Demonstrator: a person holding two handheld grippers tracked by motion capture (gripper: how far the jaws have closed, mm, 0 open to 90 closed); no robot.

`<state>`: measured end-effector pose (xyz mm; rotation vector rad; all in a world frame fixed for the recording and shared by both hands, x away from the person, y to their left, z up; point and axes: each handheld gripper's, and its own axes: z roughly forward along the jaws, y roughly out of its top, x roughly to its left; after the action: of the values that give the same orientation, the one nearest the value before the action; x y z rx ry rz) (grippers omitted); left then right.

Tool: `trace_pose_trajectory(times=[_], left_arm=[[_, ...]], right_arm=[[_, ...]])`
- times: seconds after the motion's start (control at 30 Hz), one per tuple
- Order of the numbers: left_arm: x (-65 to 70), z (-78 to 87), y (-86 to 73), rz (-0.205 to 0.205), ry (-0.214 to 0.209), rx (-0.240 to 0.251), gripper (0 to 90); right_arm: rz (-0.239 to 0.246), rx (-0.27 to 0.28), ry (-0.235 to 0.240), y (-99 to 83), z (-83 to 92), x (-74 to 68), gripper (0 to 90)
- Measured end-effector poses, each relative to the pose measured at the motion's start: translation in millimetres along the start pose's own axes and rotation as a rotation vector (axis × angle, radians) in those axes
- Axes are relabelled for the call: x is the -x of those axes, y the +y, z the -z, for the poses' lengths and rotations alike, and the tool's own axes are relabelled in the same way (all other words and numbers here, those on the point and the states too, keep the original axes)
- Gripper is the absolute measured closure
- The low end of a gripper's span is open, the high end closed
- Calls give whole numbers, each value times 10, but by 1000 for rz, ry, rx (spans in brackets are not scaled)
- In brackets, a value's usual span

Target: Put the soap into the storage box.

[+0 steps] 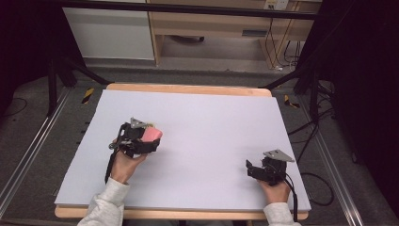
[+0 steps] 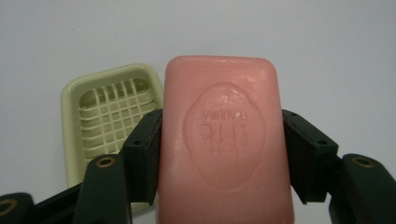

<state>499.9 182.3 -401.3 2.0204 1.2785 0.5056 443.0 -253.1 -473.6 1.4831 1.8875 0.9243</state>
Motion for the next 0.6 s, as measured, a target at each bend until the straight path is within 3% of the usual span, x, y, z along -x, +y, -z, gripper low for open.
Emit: trace_pose_trajectory(times=[0.6], left_arm=[[-249, -97, 13, 58, 51, 1, 370]], right_arm=[[2, -3, 3, 2, -12, -3, 118]])
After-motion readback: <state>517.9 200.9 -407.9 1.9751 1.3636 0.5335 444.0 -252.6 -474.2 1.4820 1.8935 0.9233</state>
